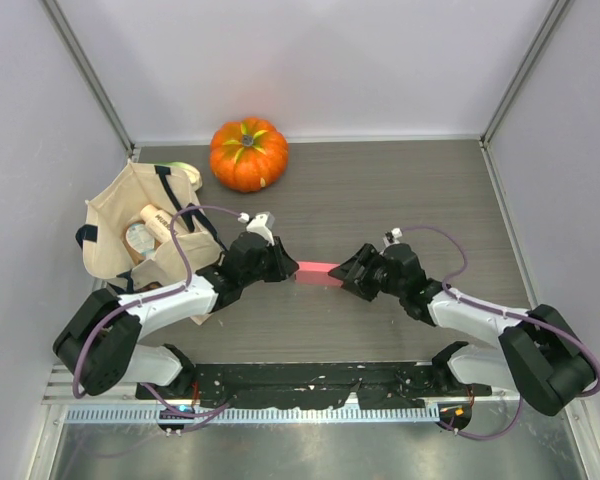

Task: Fold the paper box

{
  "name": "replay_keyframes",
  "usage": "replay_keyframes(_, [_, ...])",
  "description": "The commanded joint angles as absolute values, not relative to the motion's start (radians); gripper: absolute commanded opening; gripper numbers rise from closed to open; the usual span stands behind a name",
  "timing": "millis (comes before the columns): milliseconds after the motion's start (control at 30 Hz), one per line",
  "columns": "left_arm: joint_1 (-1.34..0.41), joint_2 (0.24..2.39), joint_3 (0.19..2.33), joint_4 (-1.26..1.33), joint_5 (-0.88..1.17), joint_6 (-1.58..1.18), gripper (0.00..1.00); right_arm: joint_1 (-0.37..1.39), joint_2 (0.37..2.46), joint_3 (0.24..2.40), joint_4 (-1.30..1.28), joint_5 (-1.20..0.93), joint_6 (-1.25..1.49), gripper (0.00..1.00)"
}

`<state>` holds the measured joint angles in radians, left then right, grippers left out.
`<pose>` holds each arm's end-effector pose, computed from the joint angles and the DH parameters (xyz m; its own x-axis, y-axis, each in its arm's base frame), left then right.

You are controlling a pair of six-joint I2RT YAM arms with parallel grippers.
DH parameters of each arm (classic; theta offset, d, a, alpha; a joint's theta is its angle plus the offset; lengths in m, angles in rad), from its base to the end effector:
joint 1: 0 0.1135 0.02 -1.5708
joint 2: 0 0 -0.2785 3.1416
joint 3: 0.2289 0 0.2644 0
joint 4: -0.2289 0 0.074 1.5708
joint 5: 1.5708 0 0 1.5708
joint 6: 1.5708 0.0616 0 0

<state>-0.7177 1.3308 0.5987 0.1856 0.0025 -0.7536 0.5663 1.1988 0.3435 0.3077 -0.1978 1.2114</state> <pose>0.2269 -0.1983 0.1860 -0.7366 -0.2653 -0.6221 0.2129 0.7822 -0.5856 0.2026 0.1431 0.1480 -0.7795 0.5921 -0.2045 0.1765 0.5208 0.8352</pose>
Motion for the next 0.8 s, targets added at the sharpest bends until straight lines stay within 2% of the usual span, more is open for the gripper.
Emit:
replay_keyframes(0, [-0.713, 1.373, 0.564, 0.115, -0.005, -0.730, 0.16, 0.535, 1.149, 0.436, 0.155, -0.388, 0.794, 0.66])
replay_keyframes(167, [-0.715, 1.376, 0.561, 0.112, -0.005, -0.723, 0.12, 0.483, 1.140, 0.555, -0.011, -0.403, 0.623, 0.65])
replay_keyframes(333, [-0.715, 1.358, 0.555, 0.087, -0.006, -0.704, 0.10, 0.411, 1.166, 0.626, -0.110, -0.437, 0.528, 0.59])
replay_keyframes(533, [-0.715, 1.350, 0.551, 0.094, -0.005, -0.696, 0.09, 0.394, 1.244, 0.641, -0.062, -0.521, 0.508, 0.56])
replay_keyframes(700, [-0.715, 1.345, 0.529, 0.104, -0.005, -0.698, 0.08, 0.394, 1.250, 0.546, 0.060, -0.555, 0.545, 0.47])
replay_keyframes(767, [-0.715, 1.335, 0.515, 0.109, -0.009, -0.701, 0.08, 0.394, 1.244, 0.505, 0.072, -0.549, 0.549, 0.38])
